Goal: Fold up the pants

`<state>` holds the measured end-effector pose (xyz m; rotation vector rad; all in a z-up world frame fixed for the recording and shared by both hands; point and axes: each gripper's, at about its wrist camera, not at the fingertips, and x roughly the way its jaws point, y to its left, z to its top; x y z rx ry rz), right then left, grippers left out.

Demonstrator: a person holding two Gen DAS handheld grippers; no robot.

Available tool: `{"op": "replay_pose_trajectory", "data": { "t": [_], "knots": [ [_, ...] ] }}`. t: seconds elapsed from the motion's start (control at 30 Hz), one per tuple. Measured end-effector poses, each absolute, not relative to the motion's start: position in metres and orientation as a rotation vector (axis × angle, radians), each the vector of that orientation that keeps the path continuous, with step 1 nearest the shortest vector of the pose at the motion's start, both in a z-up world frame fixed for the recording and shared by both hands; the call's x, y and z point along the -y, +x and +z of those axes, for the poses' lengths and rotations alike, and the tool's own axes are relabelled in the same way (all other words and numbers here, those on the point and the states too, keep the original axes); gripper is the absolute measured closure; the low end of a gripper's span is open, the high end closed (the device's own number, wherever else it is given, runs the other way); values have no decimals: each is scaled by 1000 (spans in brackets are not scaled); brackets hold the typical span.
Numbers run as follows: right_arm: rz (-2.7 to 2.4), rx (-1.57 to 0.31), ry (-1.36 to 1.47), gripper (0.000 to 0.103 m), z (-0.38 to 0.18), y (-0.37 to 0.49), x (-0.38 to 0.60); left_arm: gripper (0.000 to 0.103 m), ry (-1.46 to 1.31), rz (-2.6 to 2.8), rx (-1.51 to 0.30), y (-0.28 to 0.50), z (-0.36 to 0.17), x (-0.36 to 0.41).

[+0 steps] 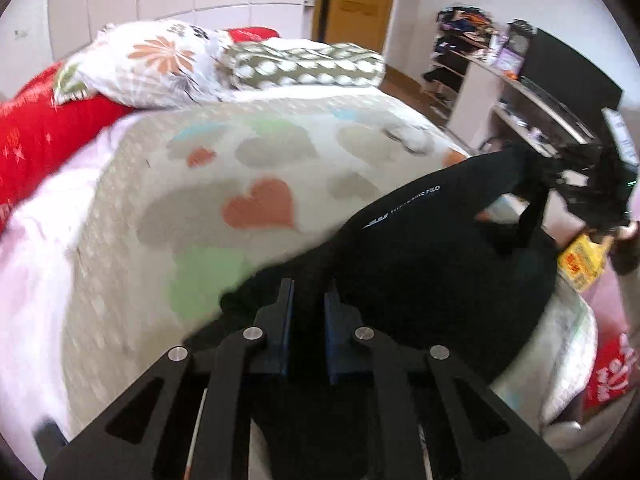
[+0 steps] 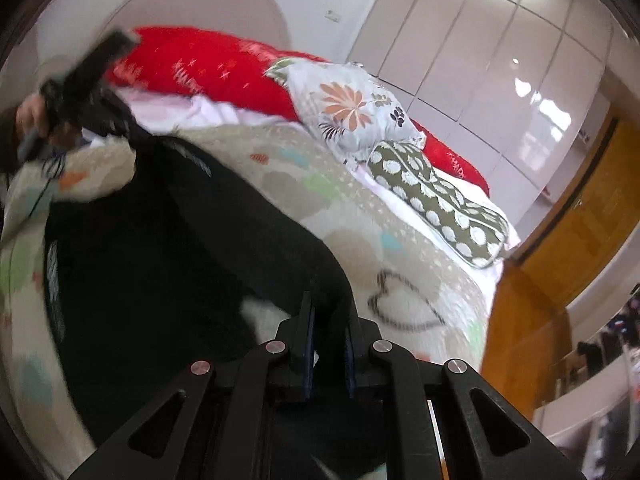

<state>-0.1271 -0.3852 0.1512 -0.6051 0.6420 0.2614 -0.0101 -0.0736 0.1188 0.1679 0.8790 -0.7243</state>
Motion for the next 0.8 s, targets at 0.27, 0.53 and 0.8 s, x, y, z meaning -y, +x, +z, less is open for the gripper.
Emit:
{"op": "replay_pose_trajectory", "data": {
  "t": [0.27,0.53,0.8],
  "knots": [
    [285,-766,-542,94,101,-215,397,93,129,-677,-1009,-59,72,90],
    [286,-740,-395,101,112,-245,415,92,29,-659,-993,-98,86,53],
    [332,-889,-370,72,78,-256,414,82,25,-619,-1067,-108,49,47]
  ]
}}
